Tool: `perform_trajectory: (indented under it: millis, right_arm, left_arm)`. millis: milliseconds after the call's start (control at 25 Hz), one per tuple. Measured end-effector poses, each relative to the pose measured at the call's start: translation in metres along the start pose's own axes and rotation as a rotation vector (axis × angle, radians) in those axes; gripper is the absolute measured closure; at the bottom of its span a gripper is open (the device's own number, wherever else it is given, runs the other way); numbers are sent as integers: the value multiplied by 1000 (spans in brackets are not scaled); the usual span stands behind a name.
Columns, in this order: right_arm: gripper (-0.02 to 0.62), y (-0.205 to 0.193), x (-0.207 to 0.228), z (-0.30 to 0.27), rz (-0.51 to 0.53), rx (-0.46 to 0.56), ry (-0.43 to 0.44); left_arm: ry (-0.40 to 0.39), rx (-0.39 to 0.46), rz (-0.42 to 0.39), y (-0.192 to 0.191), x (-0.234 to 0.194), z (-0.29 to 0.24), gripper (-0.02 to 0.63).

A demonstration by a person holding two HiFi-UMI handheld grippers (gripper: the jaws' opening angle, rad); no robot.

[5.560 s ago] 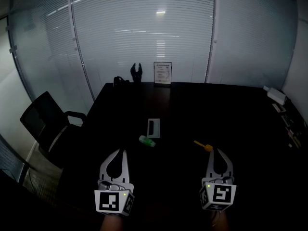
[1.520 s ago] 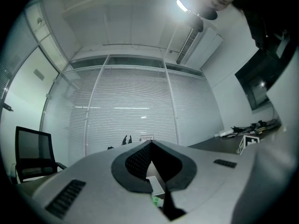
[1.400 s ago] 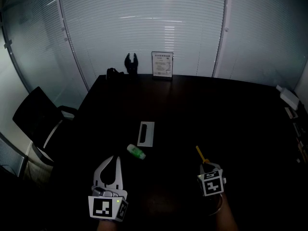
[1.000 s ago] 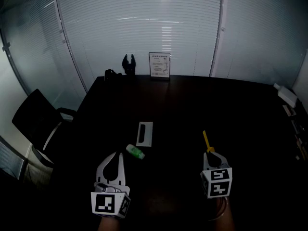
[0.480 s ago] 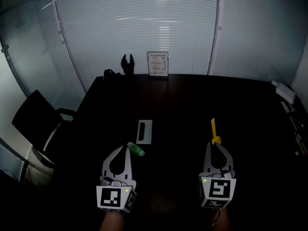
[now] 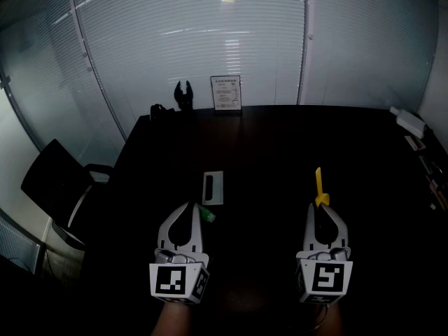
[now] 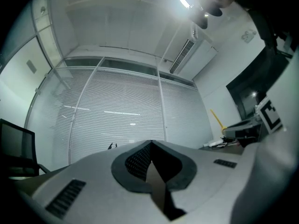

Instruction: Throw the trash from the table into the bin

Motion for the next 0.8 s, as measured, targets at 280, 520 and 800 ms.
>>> perform_trajectory:
  millis: [280, 520, 800]
  right_arm:
    - [577, 17, -1, 42, 19, 18, -53]
    - [577, 37, -4, 96, 43, 27, -112]
    - [577, 64, -8, 181, 63, 30, -204]
  left_arm:
    - [-46, 23, 24, 19, 17, 24, 609]
    - [-102, 52, 44, 43, 33, 59, 609]
    - [-196, 64, 87, 63, 71, 116, 609]
Point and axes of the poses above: the fingertips, and each gripper's own axes: z backward along the fingers, x to its right, y out of its top, the point moved 1 cm from there along z, backward along the fingers, and after that the axes turned 11 degrees about x, right-handed, at the moved point
